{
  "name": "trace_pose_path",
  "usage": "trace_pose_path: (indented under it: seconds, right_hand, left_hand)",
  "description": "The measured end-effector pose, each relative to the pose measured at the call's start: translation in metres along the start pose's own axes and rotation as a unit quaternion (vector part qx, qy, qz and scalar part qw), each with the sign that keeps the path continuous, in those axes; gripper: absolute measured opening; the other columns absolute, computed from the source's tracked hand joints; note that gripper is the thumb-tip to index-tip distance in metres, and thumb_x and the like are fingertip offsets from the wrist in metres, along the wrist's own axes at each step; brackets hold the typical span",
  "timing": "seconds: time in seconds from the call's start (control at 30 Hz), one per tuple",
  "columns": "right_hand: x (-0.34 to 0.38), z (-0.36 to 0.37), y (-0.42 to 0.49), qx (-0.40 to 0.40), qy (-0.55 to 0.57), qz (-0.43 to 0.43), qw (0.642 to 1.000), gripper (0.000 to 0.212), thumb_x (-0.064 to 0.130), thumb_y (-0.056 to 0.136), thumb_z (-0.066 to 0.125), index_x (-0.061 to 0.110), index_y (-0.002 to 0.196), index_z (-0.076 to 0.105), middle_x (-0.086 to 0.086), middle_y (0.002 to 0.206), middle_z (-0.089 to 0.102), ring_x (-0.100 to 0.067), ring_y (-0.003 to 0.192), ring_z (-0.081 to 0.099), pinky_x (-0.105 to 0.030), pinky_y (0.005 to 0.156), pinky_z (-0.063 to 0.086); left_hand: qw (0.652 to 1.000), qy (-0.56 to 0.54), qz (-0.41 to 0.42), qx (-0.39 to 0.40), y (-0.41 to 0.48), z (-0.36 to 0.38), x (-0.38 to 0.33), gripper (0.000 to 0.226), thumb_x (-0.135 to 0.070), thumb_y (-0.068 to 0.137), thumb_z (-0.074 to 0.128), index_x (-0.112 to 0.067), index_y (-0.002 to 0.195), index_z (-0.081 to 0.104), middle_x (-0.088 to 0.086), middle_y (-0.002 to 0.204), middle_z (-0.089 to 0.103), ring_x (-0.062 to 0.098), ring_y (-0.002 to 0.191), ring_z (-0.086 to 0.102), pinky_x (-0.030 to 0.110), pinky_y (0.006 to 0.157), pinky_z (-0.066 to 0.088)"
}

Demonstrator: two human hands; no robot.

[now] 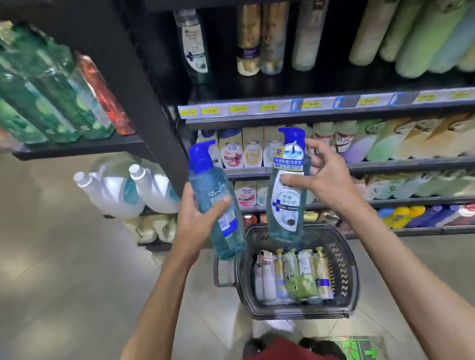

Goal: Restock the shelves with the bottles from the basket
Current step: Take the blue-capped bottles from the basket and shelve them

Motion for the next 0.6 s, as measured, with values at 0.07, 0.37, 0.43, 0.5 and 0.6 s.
trace_pose_path:
  seconds: [0.07, 0.37, 0.43, 0.5, 0.6]
  right_hand:
    - [0.012, 0.0, -0.001, 0.002, 0.008, -0.014, 1.0, 0.069, 0.0, 0.067, 0.088, 0.027, 0.118, 0.053, -0.002, 0.118, 0.071, -0.011, 0.1, 0.072, -0.027, 0.081, 0.059]
    - [0.048, -0.009, 0.016, 0.025, 0.03, -0.062, 0.997, 0.068, -0.002, 0.066, 0.088, 0.019, 0.122, 0.055, -0.001, 0.112, 0.074, -0.015, 0.099, 0.073, -0.025, 0.077, 0.058]
    - [0.055, -0.014, 0.027, 0.026, 0.038, -0.071, 0.996, 0.066, -0.002, 0.066, 0.088, 0.02, 0.12, 0.056, 0.0, 0.11, 0.075, -0.016, 0.098, 0.073, -0.026, 0.077, 0.058]
    - [0.061, -0.018, 0.037, 0.033, 0.046, -0.076, 0.995, 0.063, -0.001, 0.066, 0.089, 0.027, 0.115, 0.059, 0.003, 0.107, 0.076, -0.015, 0.096, 0.074, -0.023, 0.073, 0.057]
    - [0.066, -0.02, 0.051, 0.048, 0.059, -0.073, 0.994, 0.057, 0.001, 0.068, 0.088, 0.025, 0.113, 0.062, 0.005, 0.107, 0.076, -0.013, 0.094, 0.074, -0.019, 0.07, 0.057]
  left_hand:
    - [1.0, -0.012, 0.015, -0.008, -0.001, 0.002, -0.014, 0.042, -0.039, 0.075, 0.084, -0.048, 0.11, 0.062, -0.007, 0.111, 0.075, 0.015, 0.099, 0.075, 0.024, 0.074, 0.059]
    - [0.996, -0.001, 0.081, -0.046, 0.014, 0.015, -0.066, 0.043, -0.037, 0.075, 0.083, -0.026, 0.114, 0.068, -0.001, 0.109, 0.076, 0.018, 0.1, 0.074, 0.029, 0.078, 0.061]
    - [0.995, -0.003, 0.089, -0.052, 0.02, 0.019, -0.077, 0.039, -0.035, 0.077, 0.083, -0.027, 0.113, 0.07, -0.002, 0.108, 0.077, 0.015, 0.097, 0.074, 0.024, 0.074, 0.059]
    - [0.994, 0.004, 0.096, -0.055, 0.025, 0.024, -0.086, 0.035, -0.036, 0.077, 0.083, -0.032, 0.109, 0.072, -0.003, 0.106, 0.077, 0.013, 0.095, 0.075, 0.021, 0.072, 0.058]
    - [0.993, 0.002, 0.093, -0.072, 0.031, 0.031, -0.094, 0.031, -0.038, 0.074, 0.083, -0.037, 0.103, 0.074, -0.004, 0.103, 0.078, 0.011, 0.092, 0.075, 0.02, 0.07, 0.057]
Point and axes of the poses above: each hand's wrist, its own y-axis towards the middle knuckle, its own z-axis out of the palm, x = y × z, the point moved 6 cm from there along y, towards the middle knuckle
